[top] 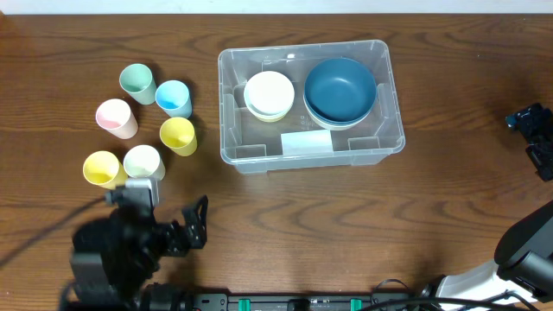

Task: Pack container
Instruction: 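Move the left gripper to the yellow cup and grasp it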

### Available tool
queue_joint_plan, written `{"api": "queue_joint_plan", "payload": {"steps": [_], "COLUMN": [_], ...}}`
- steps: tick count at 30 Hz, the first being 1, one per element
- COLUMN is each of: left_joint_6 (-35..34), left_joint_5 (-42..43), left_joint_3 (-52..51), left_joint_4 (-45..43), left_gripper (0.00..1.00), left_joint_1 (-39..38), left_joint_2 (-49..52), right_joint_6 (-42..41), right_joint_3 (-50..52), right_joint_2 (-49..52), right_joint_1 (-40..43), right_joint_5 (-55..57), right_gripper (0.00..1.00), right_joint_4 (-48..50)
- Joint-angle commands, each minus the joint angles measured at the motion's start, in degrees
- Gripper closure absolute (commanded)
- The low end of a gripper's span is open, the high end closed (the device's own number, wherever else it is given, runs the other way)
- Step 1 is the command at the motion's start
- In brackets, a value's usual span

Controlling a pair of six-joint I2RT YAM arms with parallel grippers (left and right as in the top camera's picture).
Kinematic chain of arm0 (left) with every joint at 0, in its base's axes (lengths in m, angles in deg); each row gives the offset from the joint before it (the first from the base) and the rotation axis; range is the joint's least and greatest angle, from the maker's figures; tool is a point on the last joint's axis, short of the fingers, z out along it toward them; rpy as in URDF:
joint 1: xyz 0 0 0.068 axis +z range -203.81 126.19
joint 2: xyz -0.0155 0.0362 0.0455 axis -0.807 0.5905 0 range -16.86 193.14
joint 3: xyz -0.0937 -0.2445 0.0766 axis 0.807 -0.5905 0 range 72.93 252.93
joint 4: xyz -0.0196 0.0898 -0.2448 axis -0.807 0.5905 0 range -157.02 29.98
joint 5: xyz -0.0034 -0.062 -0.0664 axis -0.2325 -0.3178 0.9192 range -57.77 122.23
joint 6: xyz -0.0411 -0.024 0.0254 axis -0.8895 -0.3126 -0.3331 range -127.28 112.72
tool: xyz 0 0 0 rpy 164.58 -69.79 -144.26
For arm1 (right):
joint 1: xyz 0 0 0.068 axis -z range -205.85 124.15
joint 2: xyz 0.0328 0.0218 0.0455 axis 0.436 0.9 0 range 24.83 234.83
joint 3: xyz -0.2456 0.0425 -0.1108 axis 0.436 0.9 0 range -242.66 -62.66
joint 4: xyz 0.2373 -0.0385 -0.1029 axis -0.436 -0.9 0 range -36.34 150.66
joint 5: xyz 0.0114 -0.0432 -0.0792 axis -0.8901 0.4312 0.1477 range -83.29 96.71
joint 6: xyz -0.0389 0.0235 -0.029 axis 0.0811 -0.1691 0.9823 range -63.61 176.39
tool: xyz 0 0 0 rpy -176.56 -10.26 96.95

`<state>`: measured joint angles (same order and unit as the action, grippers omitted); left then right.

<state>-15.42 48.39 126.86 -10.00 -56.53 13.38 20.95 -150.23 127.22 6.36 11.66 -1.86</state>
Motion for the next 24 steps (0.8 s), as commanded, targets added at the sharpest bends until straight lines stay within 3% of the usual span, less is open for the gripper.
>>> {"api": "queue_joint_plan", "payload": {"steps": [1, 4, 7, 10, 15, 23, 24], "left_joint_6": [1.0, 1.0, 1.0, 1.7, 2.4, 0.5, 0.5], "left_joint_5": [0.3, 0.3, -0.8, -2.2, -12.7, -13.2, -13.2], "left_joint_3": [13.8, 26.0, 31.8, 32.4, 32.4, 32.4, 32.4], "left_joint_4": [6.8, 13.8, 13.4, 10.8, 11.5, 9.7, 9.2], "left_gripper": [0.02, 0.02, 0.02, 0.02, 0.01, 0.02, 0.06], "left_joint_1": [0.2, 0.2, 0.2, 0.2, 0.4, 0.7, 0.7], "left_joint_2": [12.3, 22.3, 28.7, 32.6, 42.5, 58.2, 59.8], "right_joint_6": [-0.9, -0.9, -0.9, -0.9, -0.9, -0.9, -0.9], "right_joint_3": [0.2, 0.2, 0.2, 0.2, 0.2, 0.2, 0.2], "right_joint_2": [0.2, 0.2, 0.2, 0.2, 0.2, 0.2, 0.2], "right_joint_1": [0.1, 0.1, 0.1, 0.1, 0.1, 0.1, 0.1], "right_joint_5": [0.7, 0.7, 0.7, 0.7, 0.7, 0.7, 0.7], "right_gripper": [0.01, 0.01, 0.01, 0.01, 0.01, 0.01, 0.01], "right_joint_4": [0.0, 0.0, 0.0, 0.0, 0.0, 0.0, 0.0]}}
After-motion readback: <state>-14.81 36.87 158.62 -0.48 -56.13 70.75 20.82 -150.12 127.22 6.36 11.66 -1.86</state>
